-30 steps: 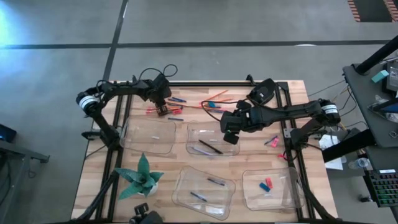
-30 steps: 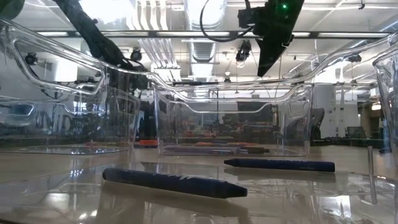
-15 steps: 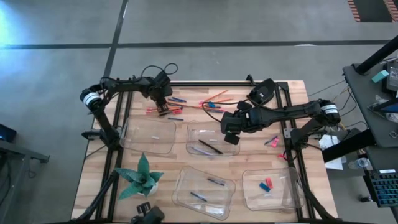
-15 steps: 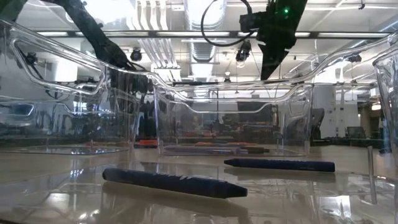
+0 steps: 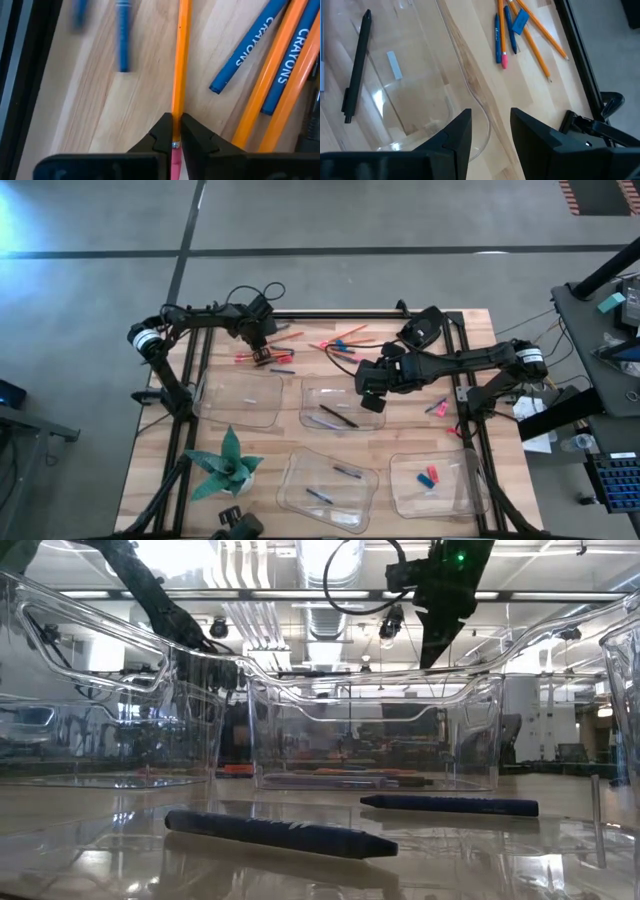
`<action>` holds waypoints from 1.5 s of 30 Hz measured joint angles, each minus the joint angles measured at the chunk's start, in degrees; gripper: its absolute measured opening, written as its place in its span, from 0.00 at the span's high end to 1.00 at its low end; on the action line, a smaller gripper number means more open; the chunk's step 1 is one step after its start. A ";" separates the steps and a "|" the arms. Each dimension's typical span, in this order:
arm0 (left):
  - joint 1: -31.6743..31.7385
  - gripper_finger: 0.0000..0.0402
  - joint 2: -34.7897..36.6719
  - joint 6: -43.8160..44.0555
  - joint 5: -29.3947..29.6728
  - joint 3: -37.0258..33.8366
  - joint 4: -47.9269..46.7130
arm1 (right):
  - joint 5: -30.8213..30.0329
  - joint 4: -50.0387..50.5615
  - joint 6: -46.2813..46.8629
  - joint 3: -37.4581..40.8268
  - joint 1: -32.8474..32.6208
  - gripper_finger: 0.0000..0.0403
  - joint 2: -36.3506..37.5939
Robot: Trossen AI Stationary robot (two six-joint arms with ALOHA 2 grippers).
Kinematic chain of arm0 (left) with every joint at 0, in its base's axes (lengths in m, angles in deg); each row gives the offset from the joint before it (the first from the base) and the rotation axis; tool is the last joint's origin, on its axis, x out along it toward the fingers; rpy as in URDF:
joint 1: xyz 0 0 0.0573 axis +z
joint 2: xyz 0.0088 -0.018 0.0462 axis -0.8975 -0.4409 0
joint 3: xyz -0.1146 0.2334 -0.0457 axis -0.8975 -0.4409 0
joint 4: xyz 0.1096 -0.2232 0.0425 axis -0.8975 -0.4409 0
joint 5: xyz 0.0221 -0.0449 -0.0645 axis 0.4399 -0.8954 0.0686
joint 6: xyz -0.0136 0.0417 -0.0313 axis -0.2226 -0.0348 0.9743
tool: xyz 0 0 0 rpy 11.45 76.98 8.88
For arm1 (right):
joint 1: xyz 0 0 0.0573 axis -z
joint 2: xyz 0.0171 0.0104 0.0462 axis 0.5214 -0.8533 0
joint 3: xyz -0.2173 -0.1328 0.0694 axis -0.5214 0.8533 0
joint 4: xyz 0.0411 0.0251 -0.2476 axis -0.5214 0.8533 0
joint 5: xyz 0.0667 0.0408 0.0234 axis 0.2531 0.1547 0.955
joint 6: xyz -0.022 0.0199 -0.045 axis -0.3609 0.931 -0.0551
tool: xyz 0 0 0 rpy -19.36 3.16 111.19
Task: Sort crayons/erasers/pens/pencils in bins
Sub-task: Put the orange pencil into the top left transparent bin
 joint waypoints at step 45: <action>-23.87 0.97 30.96 17.44 -3.39 -0.38 -4.61 | -12.96 -0.25 0.93 0.71 0.65 0.68 6.69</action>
